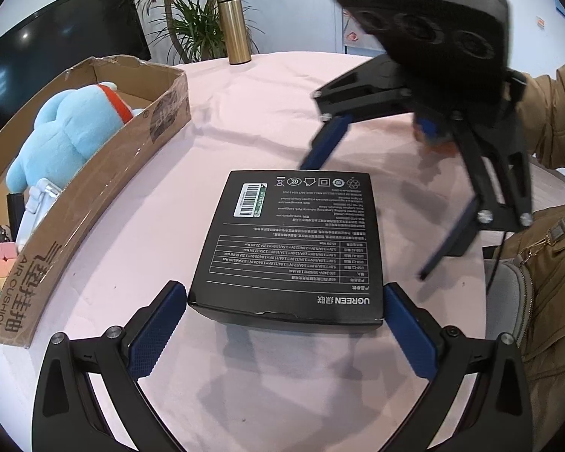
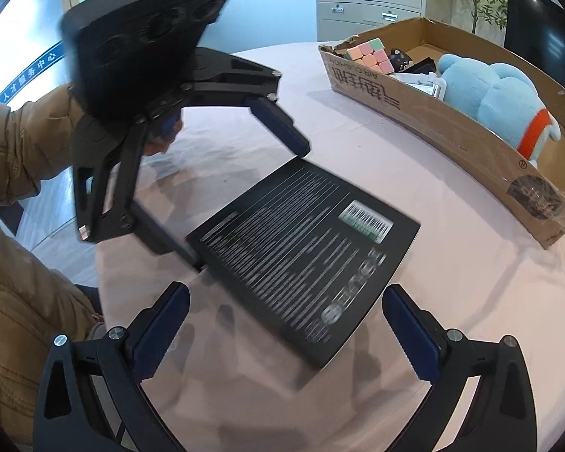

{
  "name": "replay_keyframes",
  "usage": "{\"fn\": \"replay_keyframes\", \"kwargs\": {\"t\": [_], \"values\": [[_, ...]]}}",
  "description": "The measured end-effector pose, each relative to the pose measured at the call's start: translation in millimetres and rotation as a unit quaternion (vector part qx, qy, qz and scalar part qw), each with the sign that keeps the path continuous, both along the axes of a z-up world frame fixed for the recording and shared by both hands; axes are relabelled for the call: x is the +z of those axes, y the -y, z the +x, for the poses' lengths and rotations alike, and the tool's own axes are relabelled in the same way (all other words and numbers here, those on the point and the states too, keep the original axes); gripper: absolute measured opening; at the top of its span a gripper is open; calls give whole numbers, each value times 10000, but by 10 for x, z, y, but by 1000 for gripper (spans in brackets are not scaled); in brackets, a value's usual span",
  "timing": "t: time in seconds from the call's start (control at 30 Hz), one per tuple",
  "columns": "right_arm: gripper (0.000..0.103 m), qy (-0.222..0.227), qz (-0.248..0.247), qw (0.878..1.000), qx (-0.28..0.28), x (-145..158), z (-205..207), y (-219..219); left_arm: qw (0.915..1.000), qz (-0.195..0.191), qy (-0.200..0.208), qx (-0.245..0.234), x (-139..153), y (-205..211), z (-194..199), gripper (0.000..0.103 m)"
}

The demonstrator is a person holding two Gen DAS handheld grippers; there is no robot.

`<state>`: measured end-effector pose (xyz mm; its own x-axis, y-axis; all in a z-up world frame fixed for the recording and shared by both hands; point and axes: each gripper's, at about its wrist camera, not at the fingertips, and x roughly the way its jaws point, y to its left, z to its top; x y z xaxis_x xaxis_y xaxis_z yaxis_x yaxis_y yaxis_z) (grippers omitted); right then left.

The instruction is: Organize objects

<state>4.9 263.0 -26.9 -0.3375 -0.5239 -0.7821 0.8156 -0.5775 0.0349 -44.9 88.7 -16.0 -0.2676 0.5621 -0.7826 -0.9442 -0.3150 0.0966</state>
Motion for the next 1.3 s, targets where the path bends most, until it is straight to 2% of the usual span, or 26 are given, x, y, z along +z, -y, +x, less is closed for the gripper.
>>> {"fn": "replay_keyframes", "kwargs": {"t": [0.33,0.53,0.7,0.8,1.03,1.17,1.3], "values": [[103,406,-258,9982,371,20,103,97,9997,-68,-117,182,53,93,-44,102],[103,267,-270,9980,513,75,164,210,9996,-104,-164,222,82,133,-40,102],[103,-319,163,9993,108,127,47,165,9996,-132,-122,206,79,173,-52,102],[103,-544,364,9977,196,148,-38,200,9998,-162,-33,128,58,180,-85,102],[103,-529,590,9947,650,88,-272,299,9997,-131,209,63,18,202,-164,102],[103,-444,585,9931,918,33,-373,337,9990,-110,416,87,-27,208,-241,102],[103,-458,471,9931,973,23,-434,313,9988,-156,447,138,-76,201,-295,102]]}}
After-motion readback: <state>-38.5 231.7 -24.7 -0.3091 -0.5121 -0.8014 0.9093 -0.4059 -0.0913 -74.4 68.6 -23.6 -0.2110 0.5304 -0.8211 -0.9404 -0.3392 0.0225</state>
